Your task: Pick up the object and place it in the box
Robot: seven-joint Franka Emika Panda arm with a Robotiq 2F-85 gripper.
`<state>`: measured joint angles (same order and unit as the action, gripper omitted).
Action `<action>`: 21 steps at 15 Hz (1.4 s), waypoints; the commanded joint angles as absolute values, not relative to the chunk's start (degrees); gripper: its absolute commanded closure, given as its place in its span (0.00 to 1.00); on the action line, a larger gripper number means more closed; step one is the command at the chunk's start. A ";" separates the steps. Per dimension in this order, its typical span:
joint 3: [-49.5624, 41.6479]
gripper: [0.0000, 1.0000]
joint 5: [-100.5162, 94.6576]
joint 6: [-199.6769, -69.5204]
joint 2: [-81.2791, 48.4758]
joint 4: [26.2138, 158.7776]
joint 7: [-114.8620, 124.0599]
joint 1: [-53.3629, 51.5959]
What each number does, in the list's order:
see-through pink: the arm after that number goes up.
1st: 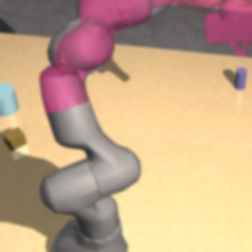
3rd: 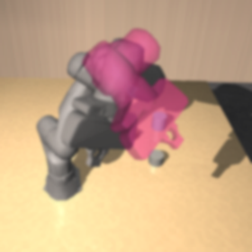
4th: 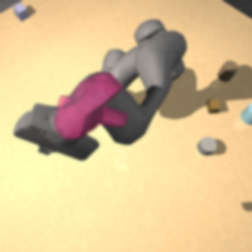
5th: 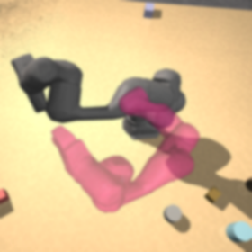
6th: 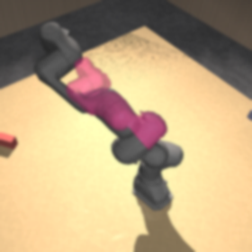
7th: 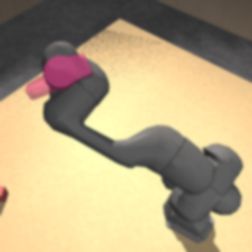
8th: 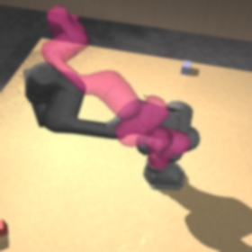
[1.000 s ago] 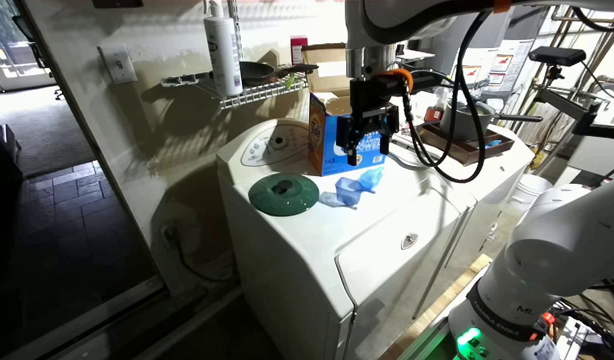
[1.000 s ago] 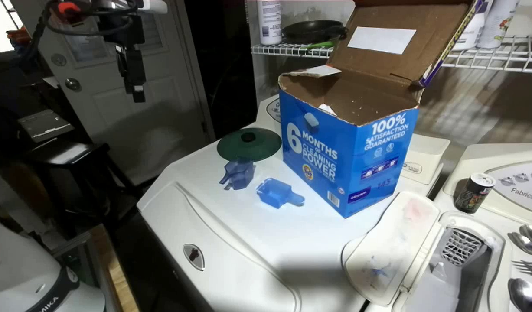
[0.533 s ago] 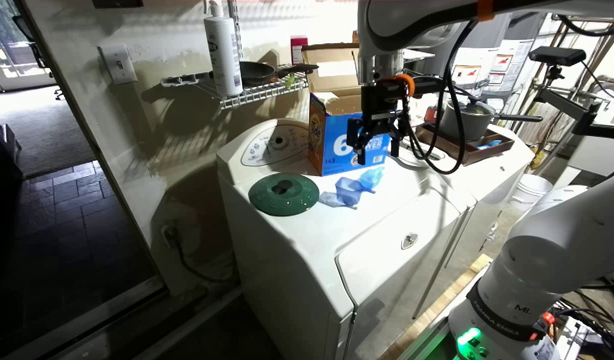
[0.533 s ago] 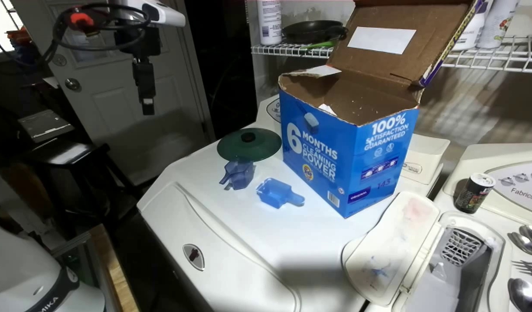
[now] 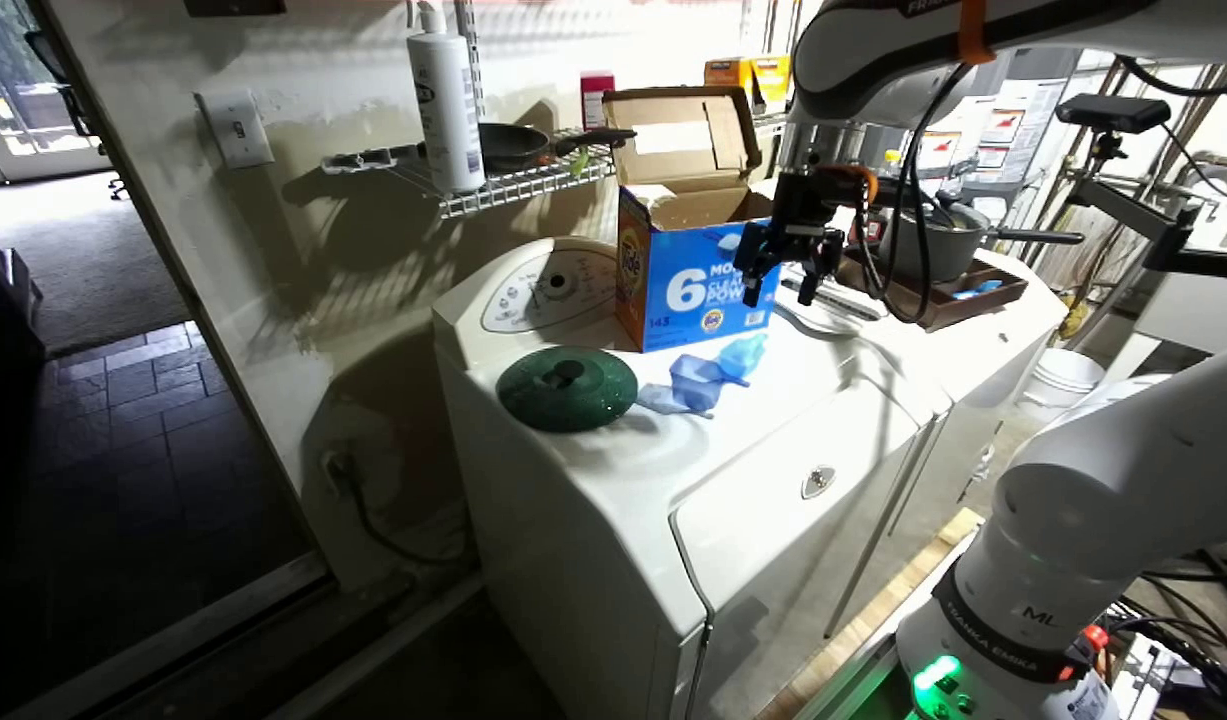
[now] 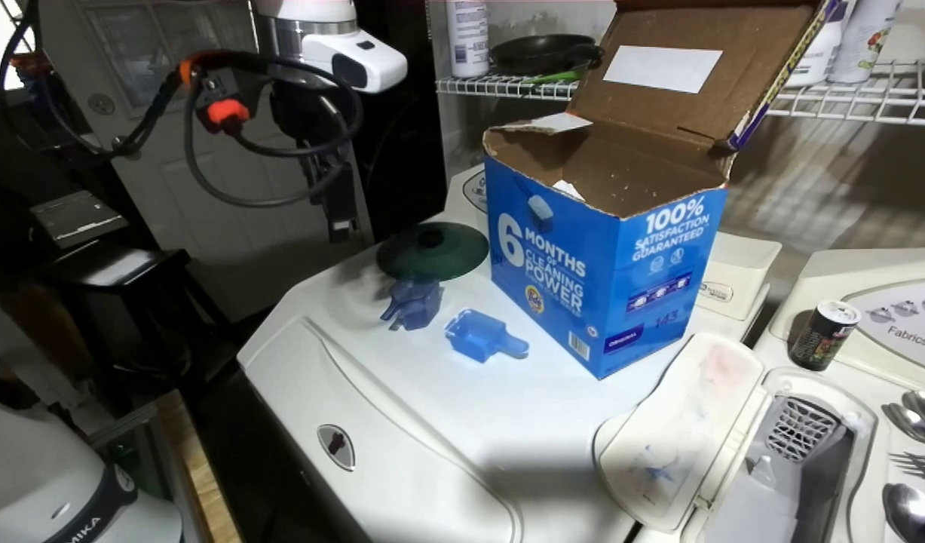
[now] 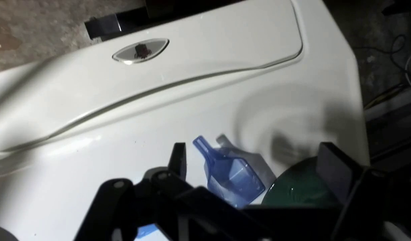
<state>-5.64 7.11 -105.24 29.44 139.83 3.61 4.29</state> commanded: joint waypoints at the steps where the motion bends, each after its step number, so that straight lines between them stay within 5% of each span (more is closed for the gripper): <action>1: -11.26 0.00 8.45 -112.61 27.88 141.73 -10.65 4.38; 21: -10.85 0.00 7.53 -111.73 27.83 141.42 -9.75 4.93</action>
<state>-11.41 7.25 -111.89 27.92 141.53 -9.49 4.28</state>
